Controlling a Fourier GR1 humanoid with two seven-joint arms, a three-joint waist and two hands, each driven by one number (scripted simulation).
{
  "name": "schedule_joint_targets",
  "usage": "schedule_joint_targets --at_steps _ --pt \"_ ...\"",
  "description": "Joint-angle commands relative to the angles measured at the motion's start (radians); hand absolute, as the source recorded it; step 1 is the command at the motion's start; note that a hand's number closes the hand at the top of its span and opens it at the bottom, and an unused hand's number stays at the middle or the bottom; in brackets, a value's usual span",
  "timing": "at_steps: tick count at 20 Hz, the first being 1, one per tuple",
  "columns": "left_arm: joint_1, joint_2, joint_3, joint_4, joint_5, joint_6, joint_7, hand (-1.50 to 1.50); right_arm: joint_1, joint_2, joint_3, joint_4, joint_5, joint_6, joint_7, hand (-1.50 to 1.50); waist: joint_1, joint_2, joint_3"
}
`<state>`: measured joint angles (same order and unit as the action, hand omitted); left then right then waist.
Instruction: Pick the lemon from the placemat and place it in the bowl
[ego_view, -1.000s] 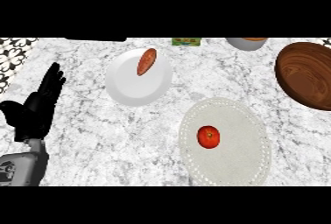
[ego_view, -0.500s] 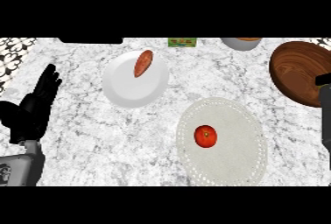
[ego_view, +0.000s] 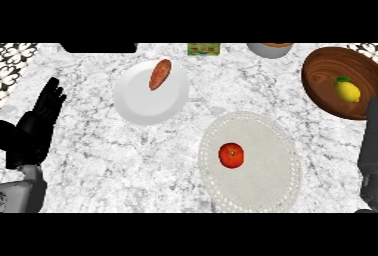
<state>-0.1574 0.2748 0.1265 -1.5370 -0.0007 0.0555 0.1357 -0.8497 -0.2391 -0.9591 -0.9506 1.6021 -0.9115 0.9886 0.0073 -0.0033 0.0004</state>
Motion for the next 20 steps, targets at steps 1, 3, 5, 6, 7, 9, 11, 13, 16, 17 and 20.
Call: schedule_joint_targets --at_steps 1,3,5,6,7,9,11,13,16,17,20 --pt "-0.007 0.017 0.01 0.004 0.003 -0.009 0.019 0.0 0.053 0.12 0.017 -0.161 -0.035 -0.237 0.02 -1.5 -0.019 -0.005 0.0" --pt "0.004 0.007 0.02 0.028 -0.013 0.014 -0.011 0.0 0.083 0.214 0.034 -0.28 -0.058 -0.213 0.026 -1.5 -0.031 -0.009 -0.002" --pt "0.04 0.008 0.0 -0.044 -0.003 -0.008 0.014 0.0 0.178 0.233 0.091 -0.324 -0.077 -0.226 0.067 -1.5 -0.008 -0.013 -0.001" --pt "-0.005 0.0 0.005 -0.006 -0.008 0.007 0.016 0.0 0.196 0.235 0.119 -0.357 -0.102 -0.212 0.09 -1.5 -0.017 -0.011 -0.002" --pt "0.005 0.003 0.014 0.026 0.004 -0.01 -0.01 0.0 0.228 0.236 0.162 -0.418 -0.081 -0.154 0.111 -1.5 -0.021 -0.012 -0.003" --pt "0.017 0.015 0.022 0.006 0.004 -0.01 0.005 0.0 0.333 0.237 0.24 -0.461 -0.149 -0.186 0.135 -1.5 -0.014 -0.015 -0.002" --pt "0.034 0.006 0.023 0.005 0.015 -0.019 -0.018 0.0 0.382 0.238 0.314 -0.565 -0.132 -0.147 0.17 -1.5 -0.015 -0.016 -0.003" --pt "-0.021 0.045 0.045 0.02 0.025 -0.035 0.016 0.0 0.409 0.238 0.402 -0.596 -0.19 -0.192 0.193 -1.5 -0.016 -0.019 -0.002" --pt "0.002 0.012 0.014 0.005 -0.006 -0.008 0.004 0.0 0.579 0.239 0.54 -0.696 -0.189 -0.25 0.249 -1.5 -0.012 -0.009 -0.001" --pt "-0.018 0.025 0.03 0.003 0.014 -0.019 0.022 0.0 0.578 0.239 0.565 -0.732 -0.155 -0.23 0.261 -1.5 -0.011 -0.01 -0.002" --pt "-0.001 0.006 0.027 0.014 0.0 -0.001 -0.004 0.0 0.673 0.239 0.653 -0.87 -0.131 -0.205 0.298 -1.5 -0.019 -0.008 -0.002"
